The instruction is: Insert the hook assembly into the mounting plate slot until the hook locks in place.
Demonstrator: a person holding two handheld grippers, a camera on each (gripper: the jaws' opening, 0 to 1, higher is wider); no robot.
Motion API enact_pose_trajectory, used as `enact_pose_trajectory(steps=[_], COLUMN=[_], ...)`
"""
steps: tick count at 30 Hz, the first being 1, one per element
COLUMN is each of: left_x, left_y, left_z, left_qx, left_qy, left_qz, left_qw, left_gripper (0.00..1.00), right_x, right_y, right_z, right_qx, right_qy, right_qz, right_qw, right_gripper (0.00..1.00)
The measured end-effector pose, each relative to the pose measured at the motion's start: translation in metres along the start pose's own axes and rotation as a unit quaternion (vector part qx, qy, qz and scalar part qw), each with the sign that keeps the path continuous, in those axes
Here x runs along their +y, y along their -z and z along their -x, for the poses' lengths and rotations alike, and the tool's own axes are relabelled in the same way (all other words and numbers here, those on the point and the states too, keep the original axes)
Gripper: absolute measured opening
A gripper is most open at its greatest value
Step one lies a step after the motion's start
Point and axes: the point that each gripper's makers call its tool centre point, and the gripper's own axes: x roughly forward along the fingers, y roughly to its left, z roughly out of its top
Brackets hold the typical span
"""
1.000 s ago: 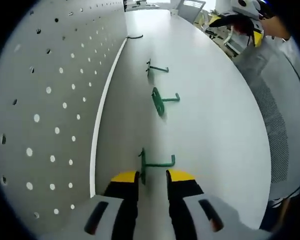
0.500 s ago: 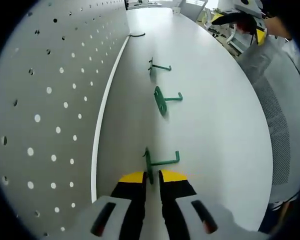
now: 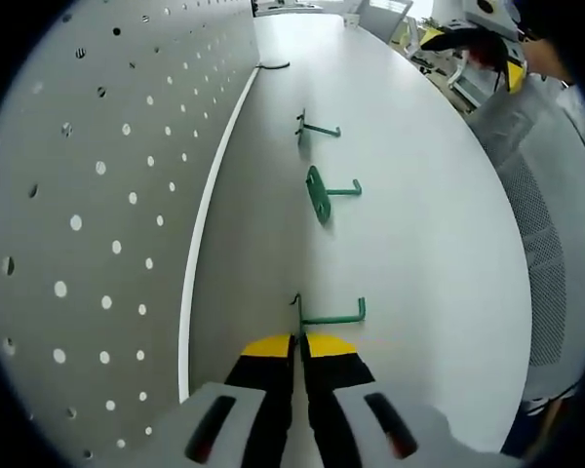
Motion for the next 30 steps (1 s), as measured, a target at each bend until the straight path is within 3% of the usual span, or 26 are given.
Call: enact_pose_trajectory(steps=[24, 30], left_x=[0.001, 0.010], left_y=[0.000, -0.003], left_z=[0.000, 0.005], left_qx=[-0.008, -0.047], left_qy=[-0.004, -0.025], left_qz=[-0.004, 0.045], left_qw=[0.9999, 0.9975], left_gripper=[0.03, 0.02], right_x=[-0.002, -0.003], right_y=[-0.001, -0.001], right_z=[0.000, 0.001], right_qx=[-0.001, -0.005], right_qy=[0.003, 0.006], right_qz=[-0.002, -0.003], right_qw=[1.0000, 1.0000], right_gripper=[0.64, 0.64])
